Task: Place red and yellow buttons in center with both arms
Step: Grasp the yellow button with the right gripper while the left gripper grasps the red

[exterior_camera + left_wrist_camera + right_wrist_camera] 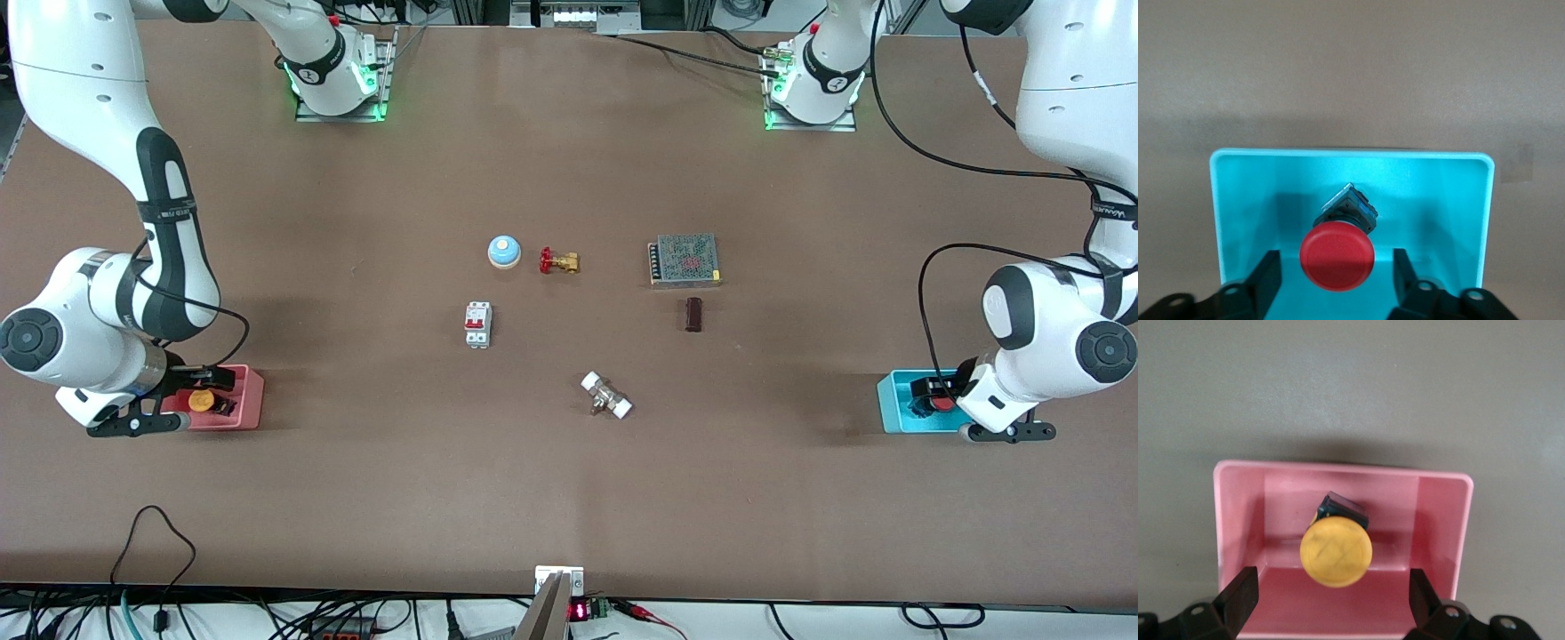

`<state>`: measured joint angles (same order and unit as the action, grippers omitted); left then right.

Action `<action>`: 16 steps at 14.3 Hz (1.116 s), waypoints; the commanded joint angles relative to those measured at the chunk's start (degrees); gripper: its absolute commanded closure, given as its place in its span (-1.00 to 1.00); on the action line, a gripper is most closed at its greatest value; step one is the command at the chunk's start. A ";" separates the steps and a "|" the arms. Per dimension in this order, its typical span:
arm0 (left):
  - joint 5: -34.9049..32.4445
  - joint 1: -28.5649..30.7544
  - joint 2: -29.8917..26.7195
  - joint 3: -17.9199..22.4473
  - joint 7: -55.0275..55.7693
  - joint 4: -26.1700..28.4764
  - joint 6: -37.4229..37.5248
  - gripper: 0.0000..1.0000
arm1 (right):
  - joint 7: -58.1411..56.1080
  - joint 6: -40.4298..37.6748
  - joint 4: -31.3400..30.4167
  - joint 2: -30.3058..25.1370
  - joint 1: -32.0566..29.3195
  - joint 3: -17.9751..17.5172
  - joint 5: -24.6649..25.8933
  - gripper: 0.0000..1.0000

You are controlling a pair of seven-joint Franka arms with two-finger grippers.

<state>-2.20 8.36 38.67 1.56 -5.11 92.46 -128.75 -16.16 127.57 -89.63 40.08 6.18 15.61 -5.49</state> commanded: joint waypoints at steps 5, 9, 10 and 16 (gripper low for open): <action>-0.44 -0.28 -0.61 0.11 -0.78 -0.97 -0.10 0.34 | -2.03 -0.22 5.42 4.31 -0.73 -0.41 -1.45 -1.00; -0.44 -0.45 -2.62 -0.06 -0.52 -1.41 0.42 0.48 | -2.03 -0.30 6.31 5.28 -1.08 -0.41 -1.45 -1.00; -0.52 -0.71 -3.77 -0.32 -0.17 -1.32 0.69 0.48 | -2.03 -0.39 6.31 5.28 -1.08 -0.41 -1.45 -1.00; -0.88 -4.40 -11.33 -0.68 2.20 -1.41 12.27 0.48 | -1.86 -0.65 6.31 5.28 -1.08 -0.41 -1.80 -0.20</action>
<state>-2.20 5.71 30.58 0.98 -4.75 90.10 -120.33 -16.57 127.56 -84.76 44.65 5.74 15.61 -5.85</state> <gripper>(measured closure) 0.581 0.220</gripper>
